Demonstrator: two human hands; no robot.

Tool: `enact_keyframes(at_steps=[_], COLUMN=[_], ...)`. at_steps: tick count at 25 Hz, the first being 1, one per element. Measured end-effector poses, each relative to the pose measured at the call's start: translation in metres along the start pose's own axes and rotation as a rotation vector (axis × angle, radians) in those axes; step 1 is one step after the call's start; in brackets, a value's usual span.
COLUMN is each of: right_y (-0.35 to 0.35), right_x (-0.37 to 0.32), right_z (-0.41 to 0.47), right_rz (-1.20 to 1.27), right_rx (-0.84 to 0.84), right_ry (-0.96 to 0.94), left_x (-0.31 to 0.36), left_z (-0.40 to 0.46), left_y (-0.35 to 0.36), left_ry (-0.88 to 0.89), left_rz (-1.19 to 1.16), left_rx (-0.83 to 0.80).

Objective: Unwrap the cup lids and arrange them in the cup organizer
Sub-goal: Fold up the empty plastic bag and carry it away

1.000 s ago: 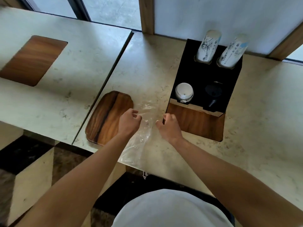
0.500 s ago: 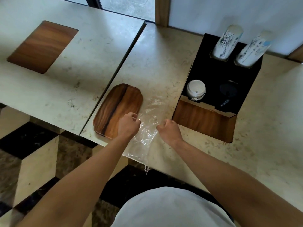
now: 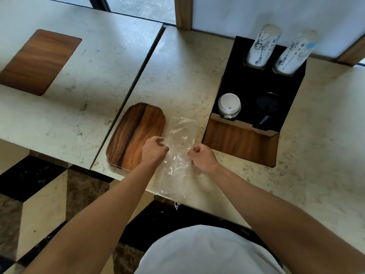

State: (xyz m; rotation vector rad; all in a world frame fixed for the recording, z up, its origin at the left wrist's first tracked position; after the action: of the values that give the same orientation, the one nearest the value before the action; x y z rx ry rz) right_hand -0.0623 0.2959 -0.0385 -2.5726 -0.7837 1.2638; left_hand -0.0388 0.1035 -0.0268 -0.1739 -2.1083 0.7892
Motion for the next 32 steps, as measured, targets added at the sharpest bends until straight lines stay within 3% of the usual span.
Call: enact_keyframes(at_steps=[9,24,32], right_y=[-0.056,-0.143,-0.154], right_x=[0.013,0.068,0.063], right_z=[-0.005,-0.022,-0.036], right_rz=[0.302,0.467,0.481], right_rx=[0.077,0.282,0.295], right_ry=[-0.046,-0.039,-0.099], left_x=[0.041,0.109,0.117], left_z=[0.003,-0.034,-0.037], left_y=[0.036,0.098,0.103], left_ry=[-0.105,0.019,0.049], left_rz=[-0.322,-0.33,-0.279], left_rx=[-0.232,-0.629,-0.626])
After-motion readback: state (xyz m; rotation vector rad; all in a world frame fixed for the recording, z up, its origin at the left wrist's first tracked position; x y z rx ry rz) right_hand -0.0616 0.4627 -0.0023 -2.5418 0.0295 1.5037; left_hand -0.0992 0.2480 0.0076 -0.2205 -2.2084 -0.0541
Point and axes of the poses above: each hand's wrist, its own z-axis towards the middle knuckle, its own y-axis out of the palm, x = y × z, the point moved 2 cm from there along z, towards the middle knuckle
